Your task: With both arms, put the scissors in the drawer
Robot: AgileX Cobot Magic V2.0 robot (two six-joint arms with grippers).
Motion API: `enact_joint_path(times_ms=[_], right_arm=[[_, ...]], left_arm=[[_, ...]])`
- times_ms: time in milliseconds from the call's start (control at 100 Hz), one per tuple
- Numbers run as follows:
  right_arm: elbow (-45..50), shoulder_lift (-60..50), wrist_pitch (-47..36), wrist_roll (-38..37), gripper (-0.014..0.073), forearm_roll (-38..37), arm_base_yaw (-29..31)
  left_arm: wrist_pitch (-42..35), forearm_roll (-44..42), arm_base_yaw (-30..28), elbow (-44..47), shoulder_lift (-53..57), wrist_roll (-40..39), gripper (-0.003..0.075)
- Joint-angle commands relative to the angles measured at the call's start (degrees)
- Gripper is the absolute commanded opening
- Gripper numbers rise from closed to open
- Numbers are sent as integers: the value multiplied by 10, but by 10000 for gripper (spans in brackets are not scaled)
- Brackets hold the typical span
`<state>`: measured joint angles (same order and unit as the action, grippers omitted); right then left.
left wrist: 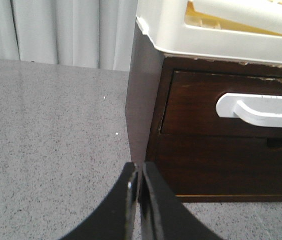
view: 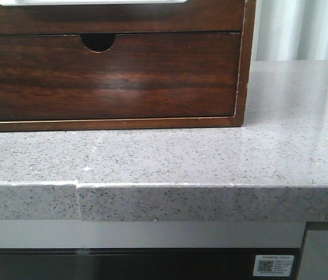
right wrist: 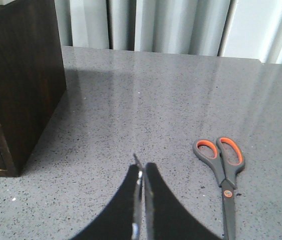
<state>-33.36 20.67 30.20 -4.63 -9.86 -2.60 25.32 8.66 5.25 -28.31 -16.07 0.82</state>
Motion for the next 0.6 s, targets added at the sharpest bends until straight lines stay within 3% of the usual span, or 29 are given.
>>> enact_joint_path(times_ms=[0, 510, 590], right_arm=[[-19, 10, -41, 1, -69, -14, 2], [-19, 10, -65, 1, -68, -15, 2], [-19, 10, -64, 1, -15, -15, 2]], left_arm=[[-38, 4, 0, -21, -11, -4, -20], [-41, -2, 0, -21, -11, -4, -20], [-46, -19, 0, -21, -11, -4, -8]])
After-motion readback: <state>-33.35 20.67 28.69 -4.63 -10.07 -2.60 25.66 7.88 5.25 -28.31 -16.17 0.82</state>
